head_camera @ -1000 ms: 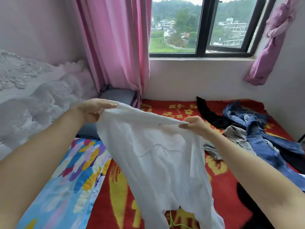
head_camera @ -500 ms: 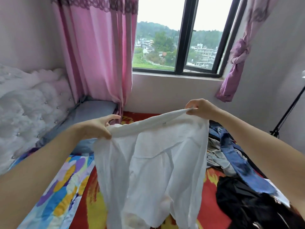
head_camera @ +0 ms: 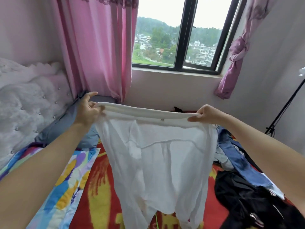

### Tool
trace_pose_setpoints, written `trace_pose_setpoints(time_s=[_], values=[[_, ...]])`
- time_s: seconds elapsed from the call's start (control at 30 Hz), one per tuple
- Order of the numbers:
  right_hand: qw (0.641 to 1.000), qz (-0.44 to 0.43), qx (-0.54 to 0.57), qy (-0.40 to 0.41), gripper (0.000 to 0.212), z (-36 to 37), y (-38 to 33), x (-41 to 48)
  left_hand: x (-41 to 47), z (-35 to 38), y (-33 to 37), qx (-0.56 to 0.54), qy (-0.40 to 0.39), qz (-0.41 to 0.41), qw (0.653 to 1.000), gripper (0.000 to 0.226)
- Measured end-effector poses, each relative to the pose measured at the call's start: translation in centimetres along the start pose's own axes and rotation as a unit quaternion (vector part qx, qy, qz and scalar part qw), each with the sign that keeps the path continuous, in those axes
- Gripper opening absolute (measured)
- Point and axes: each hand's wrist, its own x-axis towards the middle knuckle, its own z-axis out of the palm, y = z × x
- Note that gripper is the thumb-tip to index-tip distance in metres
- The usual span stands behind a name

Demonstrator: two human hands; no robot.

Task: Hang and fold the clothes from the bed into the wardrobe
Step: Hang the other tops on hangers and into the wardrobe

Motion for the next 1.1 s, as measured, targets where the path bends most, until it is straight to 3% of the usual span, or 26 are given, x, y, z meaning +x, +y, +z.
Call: trace_pose_setpoints(time_s=[0.13,0.23,0.4,0.47,0.53,0.6,0.7,0.8,0.9,0.97,1.03,1.1], values=[[0.974,0.014,-0.030,-0.223,0.023,2.5,0.4,-0.1,0.8,-1.6,-0.5,0.074,0.082,0.040,0.993,0.039],[0.959,0.031,-0.052,-0.276,0.031,4.4,0.6,0.5,0.2,-2.6,-1.5,0.130,0.107,0.039,0.985,0.036],[0.974,-0.046,-0.107,-0.195,0.023,5.3,-1.3,2.7,1.2,-5.7,-2.9,0.154,0.160,0.026,0.975,0.027],[0.981,-0.075,-0.035,-0.178,0.025,4.3,-3.0,3.3,2.2,-7.1,-2.5,0.155,0.183,0.035,0.970,0.028],[0.978,-0.057,0.091,-0.180,0.025,2.6,-4.4,4.1,3.1,-8.2,-2.0,0.166,0.201,0.052,0.964,0.028],[0.976,-0.053,0.142,-0.159,0.026,1.4,-5.6,5.4,3.8,-8.6,-1.3,0.187,0.212,0.068,0.957,0.027],[0.988,-0.093,-0.044,-0.112,0.018,1.4,-7.1,8.1,4.4,-8.6,-1.0,0.233,0.256,0.081,0.935,0.028],[0.970,-0.140,-0.194,0.047,0.022,2.8,-7.5,10.8,4.7,-8.4,-2.2,0.214,0.298,0.073,0.927,0.031],[0.965,-0.090,-0.113,0.220,0.020,4.7,-6.9,11.9,2.8,-7.4,-4.2,0.188,0.291,0.073,0.935,0.026],[0.970,-0.049,-0.085,0.224,0.017,7.7,-5.3,12.6,0.4,-6.0,-6.5,0.186,0.254,0.046,0.948,0.018],[0.983,-0.011,-0.086,0.163,0.018,12.1,-2.7,12.0,-2.7,-4.7,-9.6,0.203,0.199,-0.012,0.959,0.008],[0.994,0.053,-0.064,0.075,0.020,17.0,0.8,11.2,-5.7,-3.7,-13.5,0.237,0.132,-0.098,0.957,0.016]])
